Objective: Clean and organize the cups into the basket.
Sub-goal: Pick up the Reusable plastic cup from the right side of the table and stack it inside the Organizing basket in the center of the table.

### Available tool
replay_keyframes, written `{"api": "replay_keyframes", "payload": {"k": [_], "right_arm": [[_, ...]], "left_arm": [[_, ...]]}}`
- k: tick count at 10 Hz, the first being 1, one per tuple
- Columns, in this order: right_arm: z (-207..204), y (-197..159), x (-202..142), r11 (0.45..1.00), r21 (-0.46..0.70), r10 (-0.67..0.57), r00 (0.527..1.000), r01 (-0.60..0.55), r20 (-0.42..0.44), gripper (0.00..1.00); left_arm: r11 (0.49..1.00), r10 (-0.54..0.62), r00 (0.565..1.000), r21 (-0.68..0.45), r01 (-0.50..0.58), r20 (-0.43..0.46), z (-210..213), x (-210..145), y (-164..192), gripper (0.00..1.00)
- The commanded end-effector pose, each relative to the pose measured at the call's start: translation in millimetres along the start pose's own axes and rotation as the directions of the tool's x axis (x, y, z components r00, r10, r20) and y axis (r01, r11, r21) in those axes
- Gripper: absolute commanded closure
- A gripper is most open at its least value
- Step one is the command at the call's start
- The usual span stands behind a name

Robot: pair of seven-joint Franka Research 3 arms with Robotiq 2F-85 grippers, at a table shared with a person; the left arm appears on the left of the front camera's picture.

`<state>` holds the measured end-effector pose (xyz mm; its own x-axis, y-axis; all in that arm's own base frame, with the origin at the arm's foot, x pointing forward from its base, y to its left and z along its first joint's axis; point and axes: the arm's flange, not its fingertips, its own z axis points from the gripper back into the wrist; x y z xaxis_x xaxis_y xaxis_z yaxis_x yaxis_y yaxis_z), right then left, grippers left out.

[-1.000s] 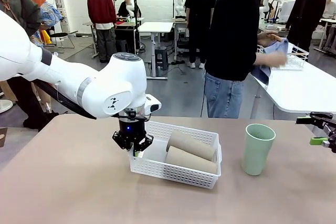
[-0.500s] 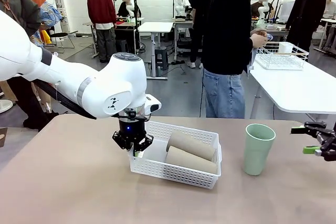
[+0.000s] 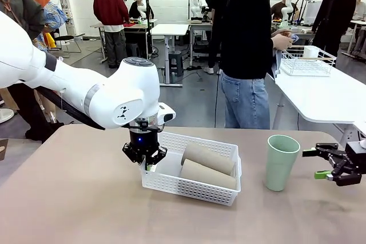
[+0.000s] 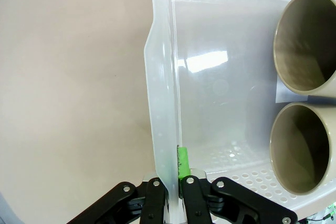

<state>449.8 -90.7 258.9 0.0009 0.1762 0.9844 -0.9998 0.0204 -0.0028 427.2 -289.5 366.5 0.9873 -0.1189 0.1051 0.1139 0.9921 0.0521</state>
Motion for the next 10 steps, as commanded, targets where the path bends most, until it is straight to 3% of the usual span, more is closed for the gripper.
{"api": "replay_keyframes", "payload": {"k": [1, 10], "right_arm": [[-12.6, -11.1, -5.0, 1.000, -0.002, 0.015, 1.000, -0.015, 0.020, 0.00], [-85.1, -30.8, -10.5, 0.991, 0.123, -0.065, 0.994, 0.055, 0.083, 0.00]], "left_arm": [[1.000, -0.007, 1.000, -0.004, 0.007, 0.006, 1.6, -1.7, 0.8, 1.00], [1.000, -0.007, 1.000, -0.004, 0.007, 0.006, 1.6, -1.7, 0.8, 1.00]]}}
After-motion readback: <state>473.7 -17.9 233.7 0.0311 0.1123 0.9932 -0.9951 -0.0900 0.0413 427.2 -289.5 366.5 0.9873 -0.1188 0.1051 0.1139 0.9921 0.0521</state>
